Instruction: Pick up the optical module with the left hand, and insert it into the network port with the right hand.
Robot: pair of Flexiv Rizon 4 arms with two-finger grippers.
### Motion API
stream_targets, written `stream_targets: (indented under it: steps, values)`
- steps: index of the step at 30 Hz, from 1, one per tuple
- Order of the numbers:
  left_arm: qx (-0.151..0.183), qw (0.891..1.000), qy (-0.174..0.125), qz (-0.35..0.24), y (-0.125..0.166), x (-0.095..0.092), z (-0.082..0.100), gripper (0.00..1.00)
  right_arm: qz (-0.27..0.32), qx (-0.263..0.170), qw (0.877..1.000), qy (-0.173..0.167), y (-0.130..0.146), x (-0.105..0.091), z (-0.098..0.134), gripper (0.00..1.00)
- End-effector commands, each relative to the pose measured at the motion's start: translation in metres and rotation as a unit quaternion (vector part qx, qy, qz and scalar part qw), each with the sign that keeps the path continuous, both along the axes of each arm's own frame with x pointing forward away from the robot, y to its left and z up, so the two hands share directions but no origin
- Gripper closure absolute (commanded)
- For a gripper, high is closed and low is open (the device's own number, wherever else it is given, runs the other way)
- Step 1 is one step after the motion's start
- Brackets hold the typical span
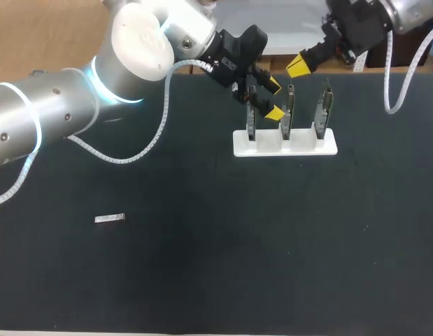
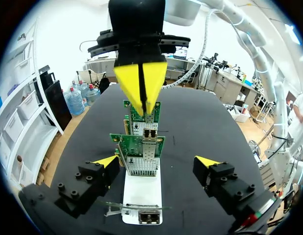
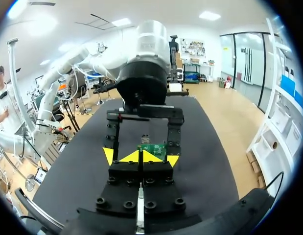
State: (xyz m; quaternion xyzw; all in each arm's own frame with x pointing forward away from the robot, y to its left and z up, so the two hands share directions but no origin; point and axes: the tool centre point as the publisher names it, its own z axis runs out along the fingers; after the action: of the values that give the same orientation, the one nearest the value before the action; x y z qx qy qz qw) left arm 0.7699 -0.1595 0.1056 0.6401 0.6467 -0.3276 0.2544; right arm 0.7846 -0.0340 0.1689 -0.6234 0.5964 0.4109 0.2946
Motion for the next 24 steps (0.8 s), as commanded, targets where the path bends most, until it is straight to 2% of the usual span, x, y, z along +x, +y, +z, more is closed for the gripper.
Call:
stream_targets:
  steps: [1, 13, 24]
  values:
    - [0.003, 1.000, 0.002, -0.001, -0.001, 0.002, 0.001, 0.00, -0.004, 0.007, 1.000, -0.004, -0.011, -0.001, 0.002, 1.00]
    - [0.003, 1.000, 0.002, -0.001, -0.001, 0.002, 0.001, 0.00, 0.009, 0.009, 0.999, -0.029, -0.051, -0.008, 0.005, 1.00]
    - [0.003, 1.000, 0.002, -0.001, -0.001, 0.002, 0.001, 0.00, -0.004, -0.005, 1.000, -0.023, -0.083, -0.005, 0.002, 1.00]
